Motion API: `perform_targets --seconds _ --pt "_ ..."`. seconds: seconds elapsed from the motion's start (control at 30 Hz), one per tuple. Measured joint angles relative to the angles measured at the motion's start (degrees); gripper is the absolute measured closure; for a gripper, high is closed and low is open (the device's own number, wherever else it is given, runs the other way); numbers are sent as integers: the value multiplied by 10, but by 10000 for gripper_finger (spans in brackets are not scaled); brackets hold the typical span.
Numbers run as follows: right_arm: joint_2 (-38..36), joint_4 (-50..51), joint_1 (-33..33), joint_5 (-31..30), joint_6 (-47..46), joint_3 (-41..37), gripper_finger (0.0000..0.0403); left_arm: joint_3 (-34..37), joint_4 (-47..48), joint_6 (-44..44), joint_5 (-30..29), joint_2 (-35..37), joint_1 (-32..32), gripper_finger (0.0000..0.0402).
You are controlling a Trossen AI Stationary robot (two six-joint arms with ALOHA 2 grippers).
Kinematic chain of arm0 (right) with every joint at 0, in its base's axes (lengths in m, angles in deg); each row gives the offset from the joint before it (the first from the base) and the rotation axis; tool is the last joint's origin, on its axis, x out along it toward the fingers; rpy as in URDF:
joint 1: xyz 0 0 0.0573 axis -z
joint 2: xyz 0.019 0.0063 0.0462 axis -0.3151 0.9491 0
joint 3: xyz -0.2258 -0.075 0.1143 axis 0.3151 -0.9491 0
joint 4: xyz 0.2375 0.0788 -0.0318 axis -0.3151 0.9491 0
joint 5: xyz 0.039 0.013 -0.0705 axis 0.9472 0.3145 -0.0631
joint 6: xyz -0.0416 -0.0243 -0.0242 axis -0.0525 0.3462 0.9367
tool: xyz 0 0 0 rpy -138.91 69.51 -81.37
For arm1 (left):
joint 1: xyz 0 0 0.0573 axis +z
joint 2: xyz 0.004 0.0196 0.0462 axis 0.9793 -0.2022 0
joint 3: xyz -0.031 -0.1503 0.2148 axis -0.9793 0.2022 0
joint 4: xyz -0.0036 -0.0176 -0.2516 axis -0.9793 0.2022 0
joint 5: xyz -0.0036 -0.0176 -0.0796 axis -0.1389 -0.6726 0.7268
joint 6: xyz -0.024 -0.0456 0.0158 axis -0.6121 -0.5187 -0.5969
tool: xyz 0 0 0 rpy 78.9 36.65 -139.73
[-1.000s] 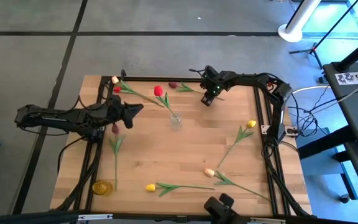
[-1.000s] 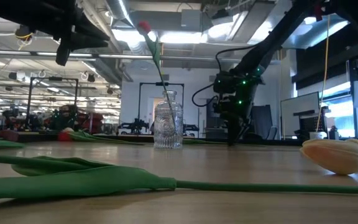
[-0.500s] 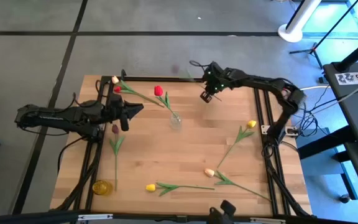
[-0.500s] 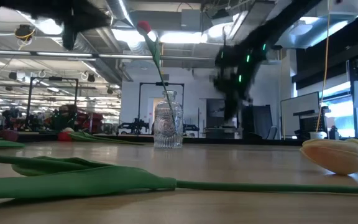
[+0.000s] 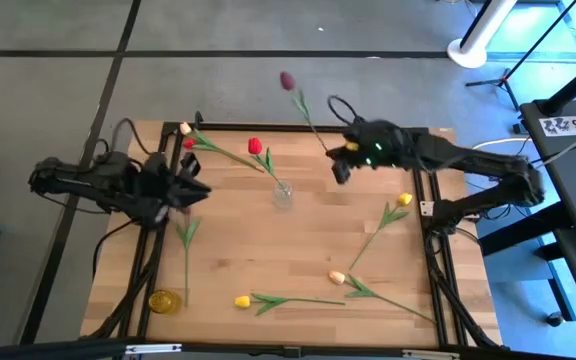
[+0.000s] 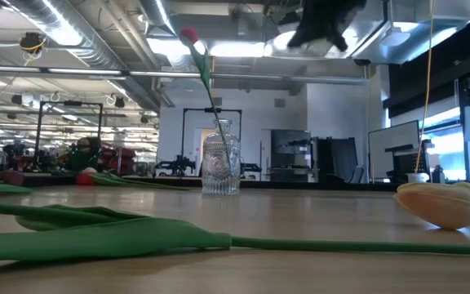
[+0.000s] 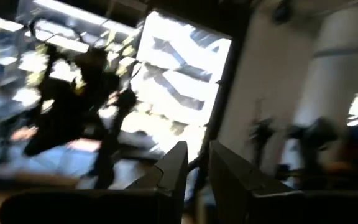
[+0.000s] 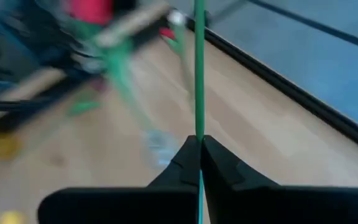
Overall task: Sort flowers into vase by color
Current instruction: Put the top dark purple flower into the transparent vase
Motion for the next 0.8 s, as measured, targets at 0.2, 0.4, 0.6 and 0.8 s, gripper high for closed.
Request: perform_targets --seconds 0.2,0.4,0.6,0.8 --pt "-19 -89 -141 -28 -32 0 401 0 -105 13 -1 -58 -56 340" --pt "9 -167 -237 -47 -13 0 402 0 -188 55 -110 -179 -98 340" --pt "41 -214 -281 -62 14 0 402 -46 -273 78 -160 -285 -106 340" --pt "73 -299 -289 -51 46 0 402 -113 -263 80 -190 -360 -105 327"
